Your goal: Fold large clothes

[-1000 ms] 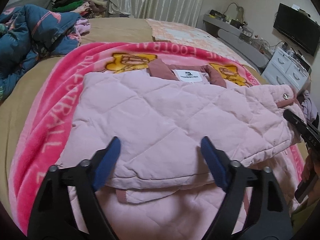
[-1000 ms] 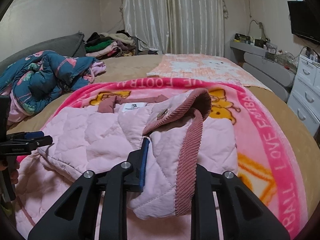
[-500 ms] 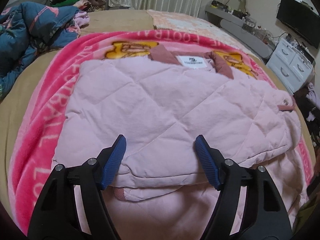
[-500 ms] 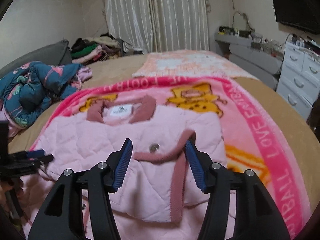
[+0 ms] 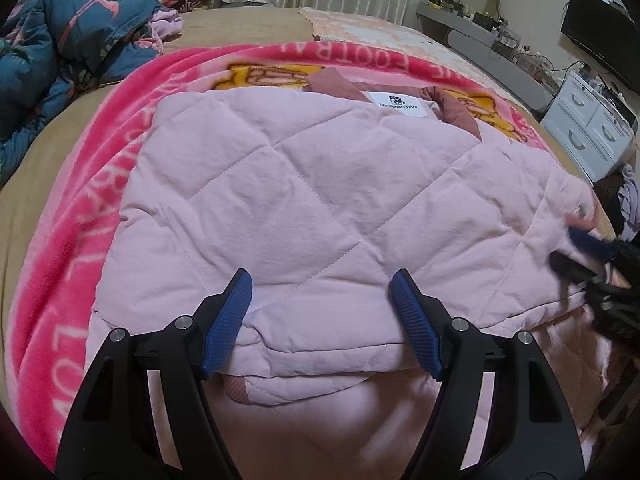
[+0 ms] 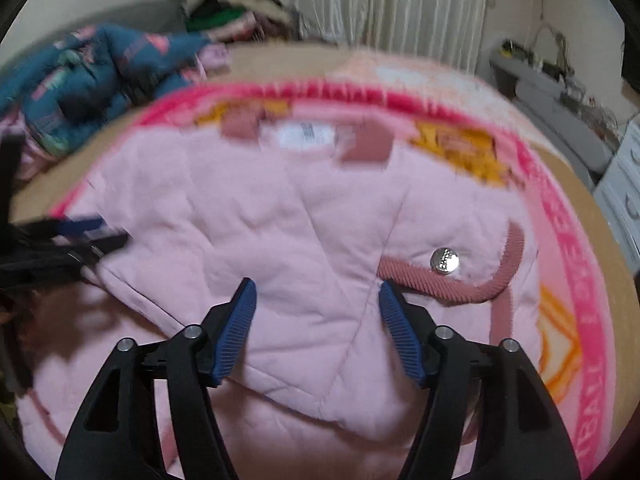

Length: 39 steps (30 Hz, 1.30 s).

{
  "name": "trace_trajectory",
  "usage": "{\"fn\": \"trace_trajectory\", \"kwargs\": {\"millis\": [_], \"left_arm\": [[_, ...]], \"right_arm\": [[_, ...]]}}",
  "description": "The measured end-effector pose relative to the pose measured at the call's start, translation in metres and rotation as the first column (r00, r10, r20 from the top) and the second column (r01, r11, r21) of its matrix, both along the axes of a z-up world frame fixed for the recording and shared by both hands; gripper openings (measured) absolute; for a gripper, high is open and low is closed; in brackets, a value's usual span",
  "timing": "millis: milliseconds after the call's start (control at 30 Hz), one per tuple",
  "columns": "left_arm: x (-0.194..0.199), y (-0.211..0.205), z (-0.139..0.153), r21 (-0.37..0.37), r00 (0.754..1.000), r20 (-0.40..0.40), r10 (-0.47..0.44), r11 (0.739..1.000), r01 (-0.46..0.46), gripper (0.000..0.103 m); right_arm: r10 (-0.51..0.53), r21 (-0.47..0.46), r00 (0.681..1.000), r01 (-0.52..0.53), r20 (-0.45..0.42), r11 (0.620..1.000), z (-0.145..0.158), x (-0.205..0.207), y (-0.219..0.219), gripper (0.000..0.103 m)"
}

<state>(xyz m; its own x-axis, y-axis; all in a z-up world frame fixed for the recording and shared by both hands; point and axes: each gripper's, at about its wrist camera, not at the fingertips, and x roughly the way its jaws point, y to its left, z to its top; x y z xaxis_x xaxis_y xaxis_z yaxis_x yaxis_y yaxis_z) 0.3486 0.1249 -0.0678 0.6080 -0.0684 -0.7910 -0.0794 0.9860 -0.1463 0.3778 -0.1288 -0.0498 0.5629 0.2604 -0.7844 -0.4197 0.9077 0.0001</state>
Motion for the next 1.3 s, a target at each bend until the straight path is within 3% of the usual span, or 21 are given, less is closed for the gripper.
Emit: {"fn": "trace_trajectory", "kwargs": {"millis": [333,567,800,1033,1300], "left_arm": [[0.001,0.001,0.0,-0.01,1.0,-0.001,0.001,1.0,-0.001,0.065],[-0.001,0.006,0.006,-0.055,1.0,-0.001,0.007,0.998,-0.007,0.069],[-0.003,0.002,0.014,-0.052,1.0,-0.001,-0.004,0.999,0.004,0.079],[-0.009,0.001,0.025,-0.075,1.0,0.0,-0.006,0.997,0.006,0.093],[-0.016,0.005,0.042,-0.078,1.0,0.016,0.022,0.997,-0.02,0.094]], "right_arm": [[-0.037,0.077,0.998,0.04,-0.048,0.996,-0.006,0.003,-0.008,0.069],[-0.034,0.144,0.997,0.044,-0.072,0.989,0.008,-0.002,-0.012,0.093],[-0.051,0.214,0.994,0.071,-0.096,0.974,0.017,-0.001,-0.023,0.093],[-0.08,0.203,0.995,0.089,-0.052,0.975,0.03,-0.005,-0.03,0.093],[-0.095,0.231,0.995,0.1,-0.033,0.968,0.043,-0.007,-0.039,0.094]]}}
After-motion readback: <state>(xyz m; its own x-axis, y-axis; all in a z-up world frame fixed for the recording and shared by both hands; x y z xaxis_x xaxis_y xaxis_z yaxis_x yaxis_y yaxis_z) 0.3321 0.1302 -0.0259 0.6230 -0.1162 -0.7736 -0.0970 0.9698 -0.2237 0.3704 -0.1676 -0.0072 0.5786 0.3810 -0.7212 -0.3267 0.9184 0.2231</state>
